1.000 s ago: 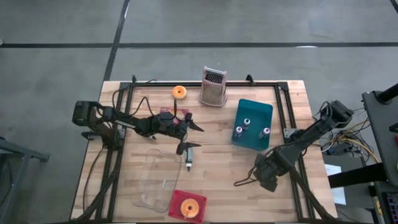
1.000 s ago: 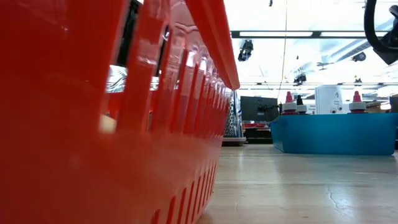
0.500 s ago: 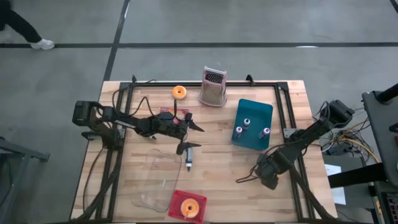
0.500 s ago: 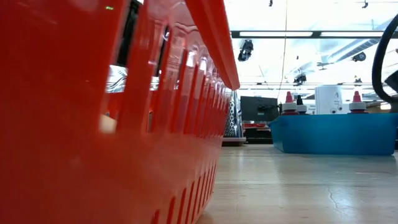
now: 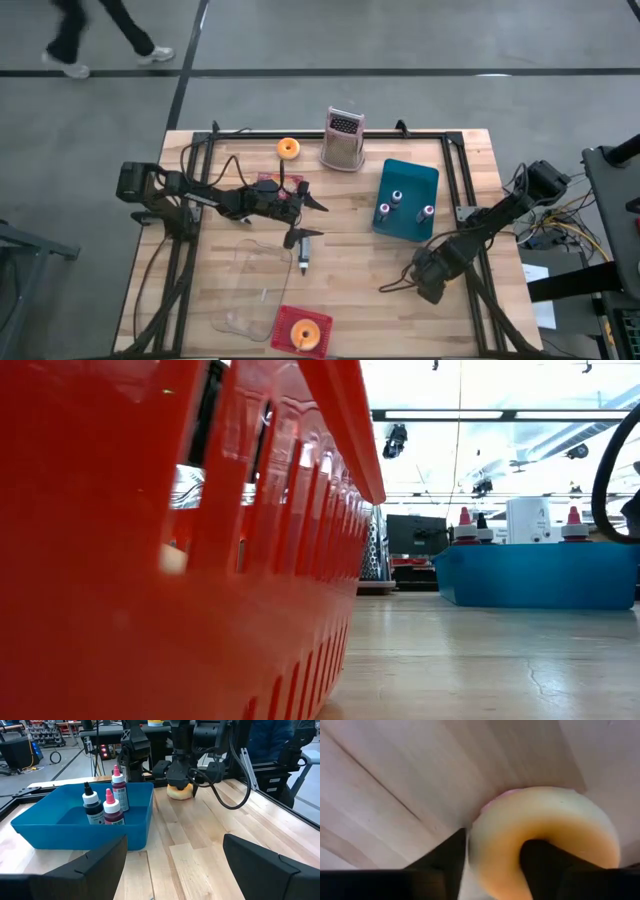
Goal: Pick & Place Food Item
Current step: Put the bottom orange donut into the red bin
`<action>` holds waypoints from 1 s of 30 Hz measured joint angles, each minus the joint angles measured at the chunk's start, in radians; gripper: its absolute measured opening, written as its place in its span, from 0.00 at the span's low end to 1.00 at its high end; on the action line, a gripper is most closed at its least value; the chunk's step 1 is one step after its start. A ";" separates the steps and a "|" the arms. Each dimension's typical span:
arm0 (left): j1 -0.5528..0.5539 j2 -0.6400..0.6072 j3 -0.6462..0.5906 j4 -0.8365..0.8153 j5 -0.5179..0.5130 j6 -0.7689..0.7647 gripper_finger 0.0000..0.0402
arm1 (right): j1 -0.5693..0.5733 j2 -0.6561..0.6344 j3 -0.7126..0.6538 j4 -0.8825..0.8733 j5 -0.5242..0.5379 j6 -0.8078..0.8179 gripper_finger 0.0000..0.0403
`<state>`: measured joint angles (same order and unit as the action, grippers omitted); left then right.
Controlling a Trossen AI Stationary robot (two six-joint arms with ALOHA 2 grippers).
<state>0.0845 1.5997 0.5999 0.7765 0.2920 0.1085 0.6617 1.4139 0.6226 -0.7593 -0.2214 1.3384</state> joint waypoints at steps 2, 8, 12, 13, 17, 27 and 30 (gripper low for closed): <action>0.000 0.000 0.000 0.000 0.000 0.000 0.83 | 0.000 0.001 0.005 -0.005 0.013 -0.002 0.30; 0.000 0.000 0.000 0.000 0.000 0.000 0.83 | 0.028 0.001 0.026 -0.011 0.067 -0.019 0.05; 0.000 0.000 0.000 0.000 0.000 0.000 0.83 | 0.047 0.001 0.072 0.056 0.151 -0.031 0.03; 0.000 0.000 0.000 0.000 0.001 0.000 0.83 | 0.050 0.000 0.083 0.049 0.171 -0.041 0.03; 0.000 0.000 0.000 0.000 0.001 0.000 0.83 | 0.055 0.002 0.145 0.093 0.238 -0.086 0.03; 0.000 0.000 0.000 -0.009 0.003 0.003 0.83 | 0.053 0.011 0.258 0.259 0.399 -0.294 0.02; 0.000 -0.006 0.000 -0.020 0.003 0.011 0.83 | 0.041 0.037 0.283 0.402 0.437 -0.420 0.02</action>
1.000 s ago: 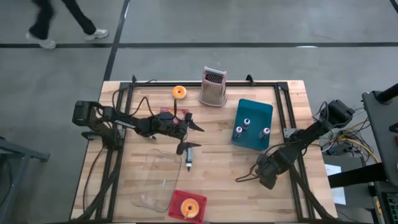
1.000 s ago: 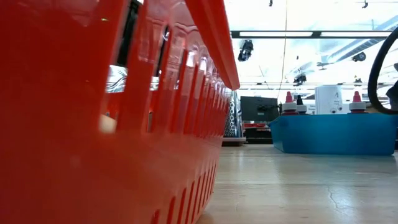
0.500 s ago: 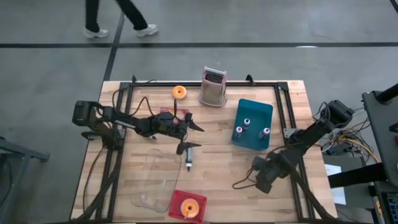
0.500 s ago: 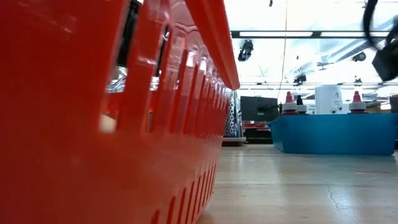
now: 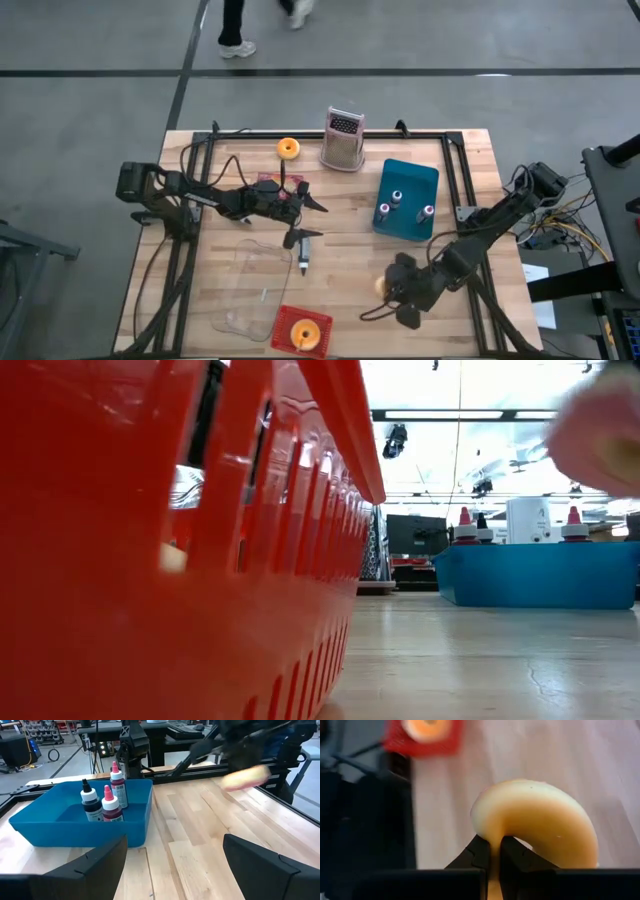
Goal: Pick & Place Food Item
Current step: Put the bottom orange donut into the red bin
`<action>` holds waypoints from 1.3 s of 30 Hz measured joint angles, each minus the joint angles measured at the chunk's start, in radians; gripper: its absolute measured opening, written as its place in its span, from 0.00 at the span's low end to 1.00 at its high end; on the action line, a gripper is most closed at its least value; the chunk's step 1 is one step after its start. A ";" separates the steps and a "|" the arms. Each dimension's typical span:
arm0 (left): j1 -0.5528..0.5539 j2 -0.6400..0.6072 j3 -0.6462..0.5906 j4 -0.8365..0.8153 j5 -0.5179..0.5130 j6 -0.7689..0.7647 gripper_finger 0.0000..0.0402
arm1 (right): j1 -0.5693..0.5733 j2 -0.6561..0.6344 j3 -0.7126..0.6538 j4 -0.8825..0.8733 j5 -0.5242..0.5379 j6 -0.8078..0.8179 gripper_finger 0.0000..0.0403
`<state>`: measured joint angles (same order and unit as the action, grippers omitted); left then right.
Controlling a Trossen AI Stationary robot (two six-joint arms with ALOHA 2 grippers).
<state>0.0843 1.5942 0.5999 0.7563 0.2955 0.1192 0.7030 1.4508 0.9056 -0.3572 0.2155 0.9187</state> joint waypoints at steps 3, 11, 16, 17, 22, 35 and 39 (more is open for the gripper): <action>0.000 -0.035 -0.007 -0.011 0.000 0.004 0.83 | -0.019 0.062 0.032 0.144 0.001 -0.146 0.02; -0.003 -0.304 -0.139 -0.013 -0.013 0.001 0.83 | -0.063 0.292 0.211 0.227 -0.040 -0.467 0.02; -0.034 -0.500 -0.258 -0.011 -0.090 -0.023 0.83 | -0.077 0.396 0.346 0.223 -0.084 -0.611 0.02; -0.043 -0.535 -0.282 -0.018 -0.110 -0.025 0.83 | -0.079 0.412 0.375 0.223 -0.093 -0.636 0.02; -0.061 -0.656 -0.378 -0.021 -0.178 -0.050 0.83 | -0.092 0.449 0.477 0.223 -0.113 -0.720 0.02; -0.064 -0.683 -0.443 -0.010 -0.213 -0.094 0.83 | -0.173 0.727 0.748 0.131 -0.224 -0.751 0.02; -0.065 -0.676 -0.454 -0.006 -0.227 -0.093 0.83 | -0.191 0.797 0.855 0.044 -0.254 -0.749 0.02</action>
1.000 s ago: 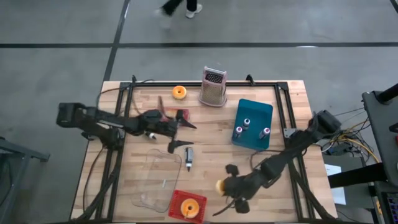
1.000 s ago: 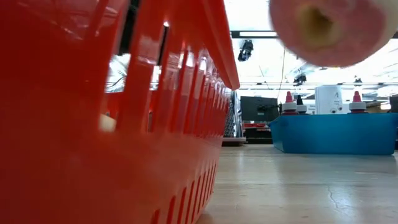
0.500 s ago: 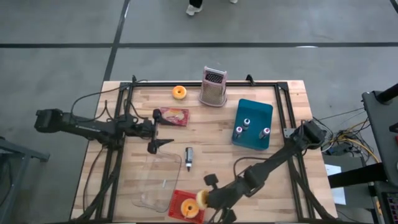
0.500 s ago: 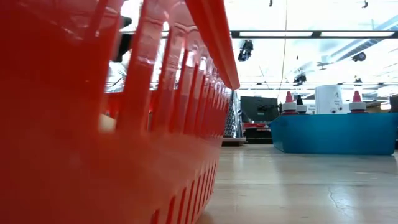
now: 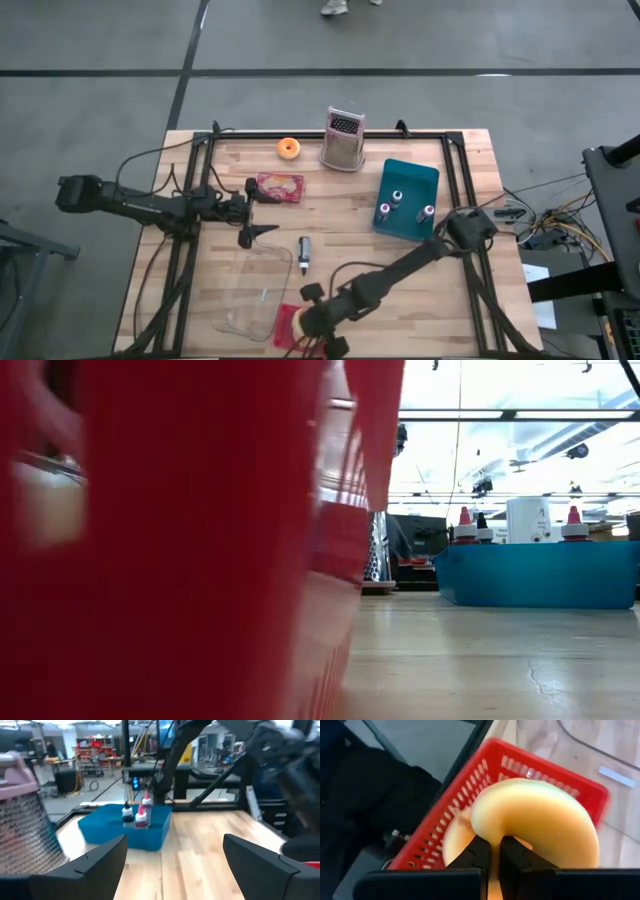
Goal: Pick & Place Food Item
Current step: Put the bottom orange donut into the red bin
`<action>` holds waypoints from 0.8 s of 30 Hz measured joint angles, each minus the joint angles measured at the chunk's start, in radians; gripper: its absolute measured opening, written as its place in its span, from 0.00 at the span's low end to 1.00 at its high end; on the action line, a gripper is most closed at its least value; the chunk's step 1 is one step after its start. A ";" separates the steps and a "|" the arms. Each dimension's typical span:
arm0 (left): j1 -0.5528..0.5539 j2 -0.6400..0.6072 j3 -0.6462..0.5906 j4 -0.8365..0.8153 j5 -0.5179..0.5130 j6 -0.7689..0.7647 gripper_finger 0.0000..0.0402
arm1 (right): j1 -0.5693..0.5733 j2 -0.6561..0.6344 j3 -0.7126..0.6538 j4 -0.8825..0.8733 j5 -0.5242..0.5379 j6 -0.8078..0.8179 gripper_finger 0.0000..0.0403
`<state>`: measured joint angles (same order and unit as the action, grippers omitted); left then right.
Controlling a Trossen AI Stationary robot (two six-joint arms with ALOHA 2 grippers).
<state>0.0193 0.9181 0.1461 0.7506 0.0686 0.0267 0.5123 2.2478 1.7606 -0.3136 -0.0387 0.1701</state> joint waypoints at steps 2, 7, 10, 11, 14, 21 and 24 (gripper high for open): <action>0.000 -0.002 -0.009 -0.008 -0.010 0.005 0.83 | -0.003 0.031 0.051 -0.004 -0.033 -0.007 0.02; 0.000 0.006 -0.015 0.002 -0.014 0.010 0.83 | -0.013 0.090 0.174 -0.157 -0.078 -0.007 0.04; 0.001 0.002 -0.018 -0.004 -0.017 0.011 0.83 | -0.022 0.117 0.230 -0.210 -0.076 -0.008 0.07; 0.001 0.004 -0.014 0.001 -0.017 0.011 0.83 | -0.024 0.124 0.243 -0.229 -0.076 -0.009 0.08; 0.000 -0.001 -0.016 -0.003 -0.017 0.011 0.83 | -0.025 0.138 0.264 -0.237 -0.075 -0.013 0.11; 0.000 -0.005 -0.019 -0.004 -0.016 0.011 0.83 | -0.026 0.137 0.254 -0.237 -0.074 -0.009 0.18; 0.000 -0.005 -0.019 -0.004 -0.016 0.011 0.83 | -0.026 0.136 0.260 -0.237 -0.068 -0.008 0.23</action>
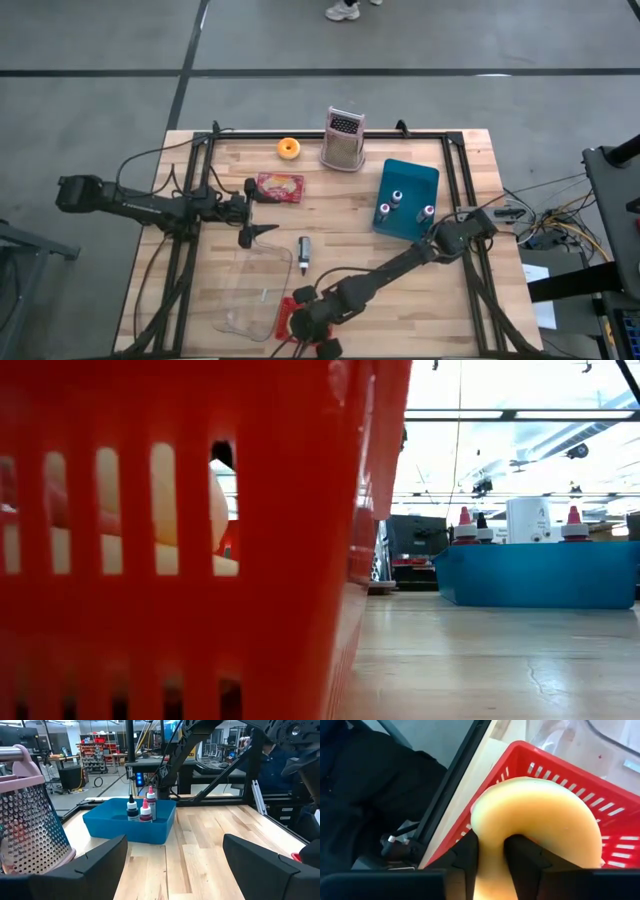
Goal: Pick & Place Food Item
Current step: Put the bottom orange donut into the red bin, then put the orange donut into the red bin
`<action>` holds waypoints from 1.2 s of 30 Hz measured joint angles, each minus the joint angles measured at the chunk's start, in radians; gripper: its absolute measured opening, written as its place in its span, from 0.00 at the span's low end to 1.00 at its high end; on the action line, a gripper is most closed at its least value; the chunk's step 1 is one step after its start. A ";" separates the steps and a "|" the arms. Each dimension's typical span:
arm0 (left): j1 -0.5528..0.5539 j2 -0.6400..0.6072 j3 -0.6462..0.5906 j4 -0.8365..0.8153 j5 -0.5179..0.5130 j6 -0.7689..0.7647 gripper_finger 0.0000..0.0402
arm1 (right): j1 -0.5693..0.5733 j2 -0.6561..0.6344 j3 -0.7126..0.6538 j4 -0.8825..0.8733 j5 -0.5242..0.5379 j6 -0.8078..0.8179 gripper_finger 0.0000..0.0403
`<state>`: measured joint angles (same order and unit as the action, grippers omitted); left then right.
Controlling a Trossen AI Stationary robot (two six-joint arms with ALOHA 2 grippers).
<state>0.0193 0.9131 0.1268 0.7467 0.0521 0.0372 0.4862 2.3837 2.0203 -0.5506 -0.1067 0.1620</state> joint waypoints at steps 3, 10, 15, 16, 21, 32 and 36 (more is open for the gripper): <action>0.000 0.000 0.000 0.000 0.000 -0.002 0.83 | 0.000 0.000 0.003 0.000 0.011 0.003 0.29; 0.000 0.000 0.000 0.000 0.003 -0.005 0.83 | 0.000 -0.002 0.009 -0.005 0.058 0.011 0.44; 0.000 0.000 0.000 0.000 0.003 -0.008 0.83 | 0.000 -0.002 0.017 -0.032 0.063 0.015 0.52; 0.000 0.000 0.000 0.000 0.003 -0.008 0.83 | 0.000 -0.002 0.020 -0.038 0.063 0.015 0.53; 0.000 0.000 0.000 0.000 0.003 -0.008 0.83 | 0.002 -0.002 0.043 -0.055 0.068 0.018 0.57; 0.000 0.000 -0.001 -0.004 0.003 -0.008 0.83 | 0.043 -0.034 0.152 -0.143 0.324 -0.095 0.58; 0.000 0.000 -0.001 -0.004 0.002 -0.008 0.83 | 0.051 -0.074 0.131 -0.057 0.323 -0.168 0.57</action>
<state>0.0193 0.9131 0.1257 0.7430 0.0537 0.0296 0.5377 2.3100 2.1509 -0.6079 0.2163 -0.0061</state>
